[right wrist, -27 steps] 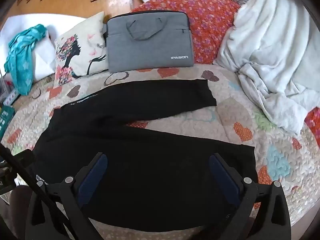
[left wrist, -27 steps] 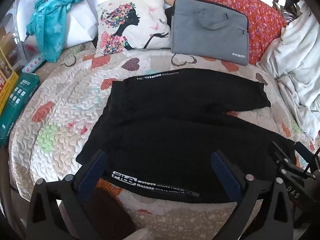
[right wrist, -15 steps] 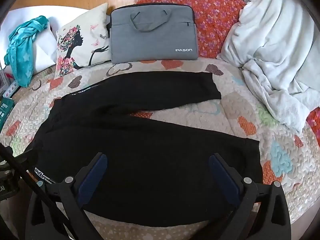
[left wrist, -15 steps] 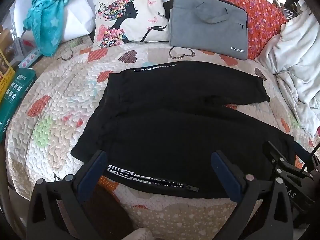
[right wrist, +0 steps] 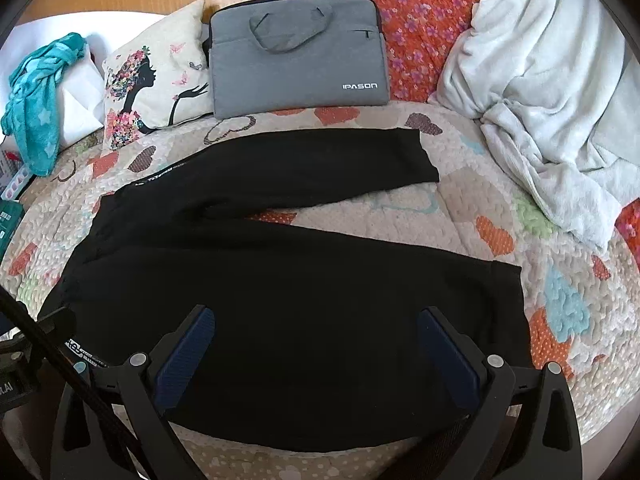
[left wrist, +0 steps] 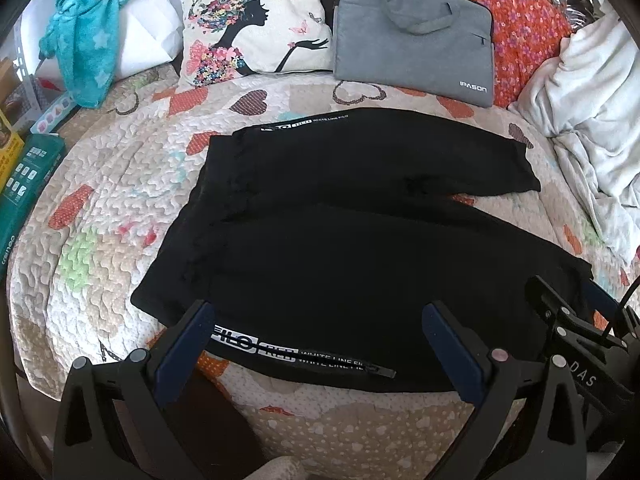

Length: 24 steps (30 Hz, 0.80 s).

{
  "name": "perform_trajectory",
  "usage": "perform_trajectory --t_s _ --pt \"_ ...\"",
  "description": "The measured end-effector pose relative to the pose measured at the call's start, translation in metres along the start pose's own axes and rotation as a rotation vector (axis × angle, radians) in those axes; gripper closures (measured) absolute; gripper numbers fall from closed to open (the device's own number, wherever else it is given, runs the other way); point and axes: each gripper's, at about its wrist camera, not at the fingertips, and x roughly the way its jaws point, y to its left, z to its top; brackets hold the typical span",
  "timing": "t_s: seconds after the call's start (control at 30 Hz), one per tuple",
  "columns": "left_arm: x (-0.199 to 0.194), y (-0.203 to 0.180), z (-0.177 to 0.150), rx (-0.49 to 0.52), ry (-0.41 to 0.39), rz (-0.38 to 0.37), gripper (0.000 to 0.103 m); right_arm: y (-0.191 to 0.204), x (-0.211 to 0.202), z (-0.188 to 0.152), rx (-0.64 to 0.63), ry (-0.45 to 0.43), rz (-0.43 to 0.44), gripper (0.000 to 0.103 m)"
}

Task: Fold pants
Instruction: 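Position both grippers open over the black pants waistband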

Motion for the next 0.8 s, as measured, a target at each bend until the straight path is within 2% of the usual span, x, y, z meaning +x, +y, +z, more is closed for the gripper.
perform_trajectory --t_s 0.4,0.67,0.8 --pt "0.030 -0.011 -0.007 0.043 0.080 -0.040 0.000 -0.007 0.011 -0.003 0.019 0.028 -0.016 0.000" --pt "0.068 -0.013 -0.015 0.064 0.169 -0.032 0.000 -0.012 0.019 -0.006 0.034 0.051 -0.023 0.000" --pt "0.079 -0.009 -0.017 0.061 0.183 -0.027 0.000 -0.013 0.024 -0.007 0.040 0.060 -0.025 0.000"
